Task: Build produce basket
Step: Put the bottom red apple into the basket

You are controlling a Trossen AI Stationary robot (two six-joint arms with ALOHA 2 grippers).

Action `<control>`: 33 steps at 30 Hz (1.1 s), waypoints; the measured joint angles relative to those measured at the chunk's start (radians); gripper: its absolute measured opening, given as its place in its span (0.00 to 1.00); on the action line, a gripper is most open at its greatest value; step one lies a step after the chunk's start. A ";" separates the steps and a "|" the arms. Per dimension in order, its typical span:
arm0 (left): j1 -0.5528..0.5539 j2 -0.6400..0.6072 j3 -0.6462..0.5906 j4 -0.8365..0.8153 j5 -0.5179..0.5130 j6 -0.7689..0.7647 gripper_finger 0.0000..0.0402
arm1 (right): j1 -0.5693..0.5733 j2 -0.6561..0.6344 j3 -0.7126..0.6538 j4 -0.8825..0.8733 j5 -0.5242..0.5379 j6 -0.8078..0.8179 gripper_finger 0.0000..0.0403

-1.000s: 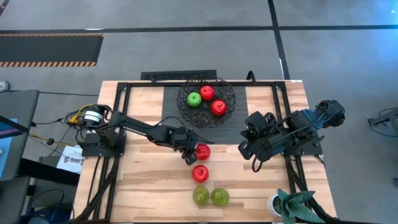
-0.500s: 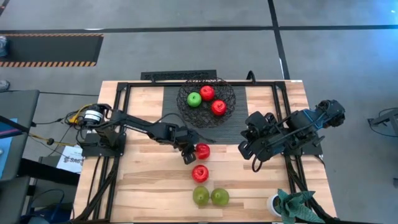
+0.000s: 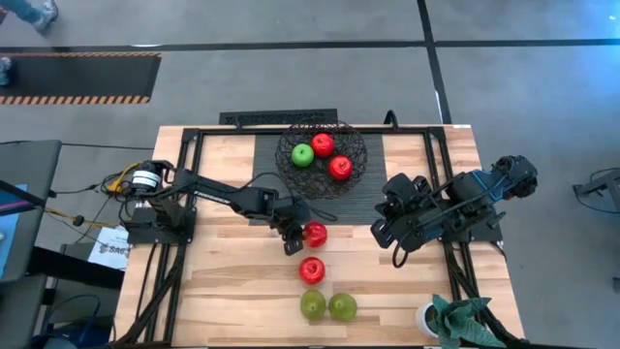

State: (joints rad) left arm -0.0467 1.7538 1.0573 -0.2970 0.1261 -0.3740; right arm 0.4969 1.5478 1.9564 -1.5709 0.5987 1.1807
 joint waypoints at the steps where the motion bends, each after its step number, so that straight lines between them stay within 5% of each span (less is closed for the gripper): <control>1: 0.000 0.000 0.000 0.000 -0.002 0.000 0.36 | 0.000 0.000 0.000 0.000 0.000 0.003 0.06; 17: 0.000 0.011 0.000 0.008 -0.085 0.005 0.41 | 0.000 0.000 0.000 0.000 0.002 0.023 0.06; 33: 0.000 0.096 0.016 0.048 -0.014 -0.031 0.41 | 0.000 0.001 0.000 0.002 0.005 0.031 0.06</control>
State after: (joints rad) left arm -0.0467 1.8497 1.0736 -0.2486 0.1120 -0.4049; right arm 0.4965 1.5486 1.9568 -1.5691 0.6033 1.2120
